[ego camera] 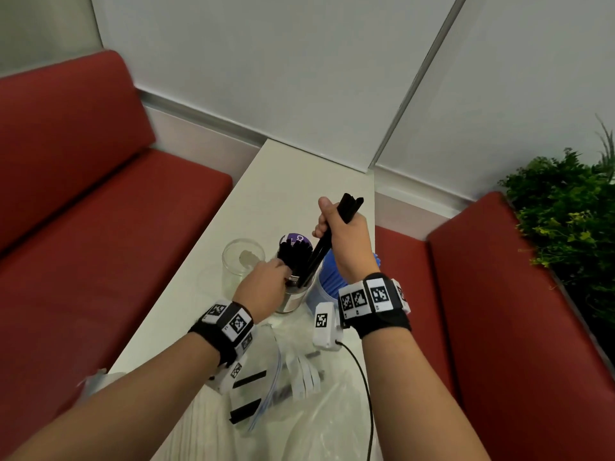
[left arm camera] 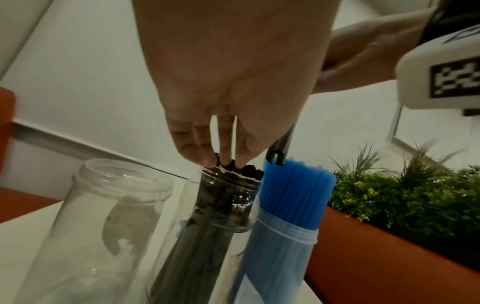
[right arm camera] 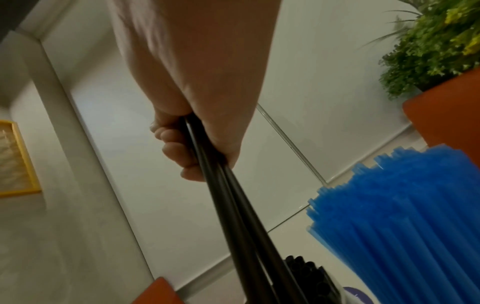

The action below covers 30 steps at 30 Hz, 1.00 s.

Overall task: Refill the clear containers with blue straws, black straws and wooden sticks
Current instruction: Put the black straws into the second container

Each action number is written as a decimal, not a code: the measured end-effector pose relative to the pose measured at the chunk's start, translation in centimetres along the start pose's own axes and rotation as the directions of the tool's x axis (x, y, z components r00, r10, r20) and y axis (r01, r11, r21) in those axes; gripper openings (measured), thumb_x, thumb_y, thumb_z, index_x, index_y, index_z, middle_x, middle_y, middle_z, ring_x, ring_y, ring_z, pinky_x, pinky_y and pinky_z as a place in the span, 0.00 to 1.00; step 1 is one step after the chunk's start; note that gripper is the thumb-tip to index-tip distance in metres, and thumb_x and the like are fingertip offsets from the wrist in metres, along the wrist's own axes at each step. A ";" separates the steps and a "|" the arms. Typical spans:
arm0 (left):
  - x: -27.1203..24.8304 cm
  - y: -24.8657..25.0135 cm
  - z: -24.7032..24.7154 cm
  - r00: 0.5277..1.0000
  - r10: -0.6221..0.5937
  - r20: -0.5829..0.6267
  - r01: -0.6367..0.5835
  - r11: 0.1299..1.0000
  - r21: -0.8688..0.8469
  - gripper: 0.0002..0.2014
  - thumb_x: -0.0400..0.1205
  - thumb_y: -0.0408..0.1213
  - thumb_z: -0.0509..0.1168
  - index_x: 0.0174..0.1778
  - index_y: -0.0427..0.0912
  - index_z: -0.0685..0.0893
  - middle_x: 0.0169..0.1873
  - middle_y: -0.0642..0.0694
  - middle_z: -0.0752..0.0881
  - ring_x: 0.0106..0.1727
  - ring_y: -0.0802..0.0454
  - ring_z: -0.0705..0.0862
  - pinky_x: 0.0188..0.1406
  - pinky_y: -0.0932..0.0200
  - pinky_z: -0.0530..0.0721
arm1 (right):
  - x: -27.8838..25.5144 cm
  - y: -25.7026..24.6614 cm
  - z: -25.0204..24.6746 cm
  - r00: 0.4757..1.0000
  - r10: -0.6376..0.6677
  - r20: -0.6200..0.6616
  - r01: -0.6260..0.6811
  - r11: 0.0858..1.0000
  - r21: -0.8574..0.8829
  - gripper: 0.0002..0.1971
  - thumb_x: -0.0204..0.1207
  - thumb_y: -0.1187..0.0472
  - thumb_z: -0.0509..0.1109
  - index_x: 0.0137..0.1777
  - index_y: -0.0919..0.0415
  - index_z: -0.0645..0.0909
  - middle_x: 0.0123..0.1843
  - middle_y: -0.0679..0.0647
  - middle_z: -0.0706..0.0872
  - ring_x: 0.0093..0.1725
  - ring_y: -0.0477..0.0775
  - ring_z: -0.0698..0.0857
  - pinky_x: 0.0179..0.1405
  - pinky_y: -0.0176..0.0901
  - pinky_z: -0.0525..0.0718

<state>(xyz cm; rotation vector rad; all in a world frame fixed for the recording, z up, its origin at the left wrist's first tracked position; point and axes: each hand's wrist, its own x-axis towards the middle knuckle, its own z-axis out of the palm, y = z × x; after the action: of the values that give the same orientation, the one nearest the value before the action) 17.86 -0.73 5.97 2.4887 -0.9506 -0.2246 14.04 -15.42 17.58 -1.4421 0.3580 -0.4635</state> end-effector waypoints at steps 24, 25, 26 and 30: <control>2.3 -0.6 2.5 1.000 -0.014 -0.028 0.014 1.000 -0.004 0.17 0.88 0.50 0.56 0.53 0.46 0.88 0.50 0.46 0.82 0.52 0.44 0.81 0.53 0.51 0.81 | 2.4 2.6 0.4 0.973 -0.090 -0.211 0.095 0.995 0.016 0.14 0.84 0.53 0.73 0.38 0.55 0.77 0.27 0.45 0.76 0.27 0.47 0.75 0.33 0.41 0.81; 2.5 -0.6 2.6 0.999 -0.029 -0.021 0.029 0.999 -0.013 0.18 0.88 0.51 0.56 0.54 0.47 0.89 0.51 0.47 0.81 0.53 0.45 0.80 0.53 0.50 0.82 | 2.2 2.6 0.1 0.969 -0.100 -0.227 0.109 0.994 0.028 0.14 0.83 0.52 0.73 0.38 0.55 0.77 0.27 0.45 0.77 0.27 0.47 0.76 0.32 0.41 0.82; 2.6 -0.6 2.7 0.999 -0.035 -0.018 0.035 0.999 -0.031 0.17 0.88 0.50 0.56 0.54 0.47 0.89 0.52 0.46 0.81 0.53 0.44 0.80 0.53 0.49 0.82 | 2.1 2.7 -0.1 0.966 -0.103 -0.238 0.114 0.993 0.034 0.14 0.83 0.51 0.73 0.38 0.55 0.77 0.27 0.45 0.77 0.27 0.47 0.76 0.33 0.41 0.82; 2.9 -0.4 3.0 1.000 0.015 0.002 -0.015 1.000 -0.024 0.16 0.88 0.45 0.57 0.57 0.44 0.90 0.53 0.45 0.83 0.53 0.43 0.80 0.57 0.52 0.78 | 1.8 3.5 0.1 0.948 -0.064 -0.312 0.082 0.996 0.043 0.14 0.84 0.52 0.73 0.40 0.56 0.76 0.27 0.43 0.78 0.27 0.46 0.76 0.36 0.46 0.82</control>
<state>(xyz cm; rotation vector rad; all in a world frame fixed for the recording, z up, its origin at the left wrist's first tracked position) 19.32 -3.45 3.13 2.4594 -0.9612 -0.2334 15.93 -16.03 14.18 -1.3317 0.5398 -0.7594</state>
